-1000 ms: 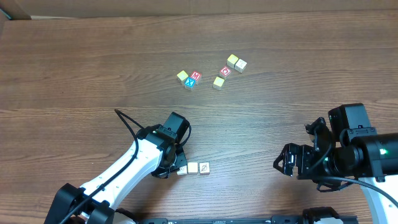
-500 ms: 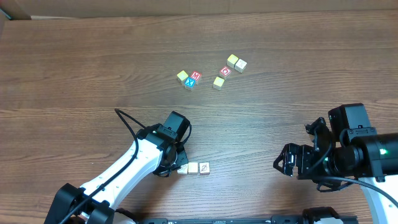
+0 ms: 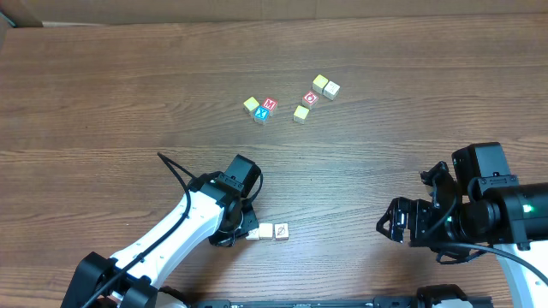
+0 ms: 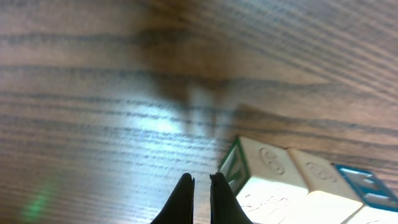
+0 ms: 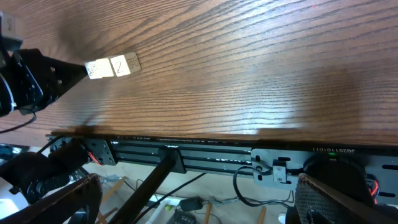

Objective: Flip 3 blocks

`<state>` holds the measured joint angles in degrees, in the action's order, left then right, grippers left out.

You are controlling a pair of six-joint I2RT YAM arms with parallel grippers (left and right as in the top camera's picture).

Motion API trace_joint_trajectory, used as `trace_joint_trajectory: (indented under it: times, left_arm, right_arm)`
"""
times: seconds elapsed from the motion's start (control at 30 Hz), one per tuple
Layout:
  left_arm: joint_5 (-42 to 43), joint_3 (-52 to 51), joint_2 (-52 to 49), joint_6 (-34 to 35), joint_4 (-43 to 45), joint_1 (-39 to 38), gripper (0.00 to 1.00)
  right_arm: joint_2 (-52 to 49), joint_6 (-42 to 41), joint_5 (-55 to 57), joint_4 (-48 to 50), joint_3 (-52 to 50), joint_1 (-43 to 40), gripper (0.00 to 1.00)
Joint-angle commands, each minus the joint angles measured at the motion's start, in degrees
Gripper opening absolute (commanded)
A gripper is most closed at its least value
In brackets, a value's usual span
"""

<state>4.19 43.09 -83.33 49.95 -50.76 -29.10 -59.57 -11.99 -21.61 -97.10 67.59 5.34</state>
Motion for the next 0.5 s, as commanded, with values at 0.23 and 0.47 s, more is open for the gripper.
trace_joint_trajectory:
  times: [0.23, 0.47]
  left_arm:
    - [0.66, -0.35, -0.35, 1.88, 0.63, 0.26, 0.04]
    - [-0.26, 0.26, -0.35, 0.63, 1.11, 1.22, 0.04]
  right_arm:
    - [0.48, 0.52, 0.13, 0.28, 1.01, 0.28, 1.0]
    - [0.48, 2.01, -1.31, 4.5, -4.52, 0.31, 1.0]
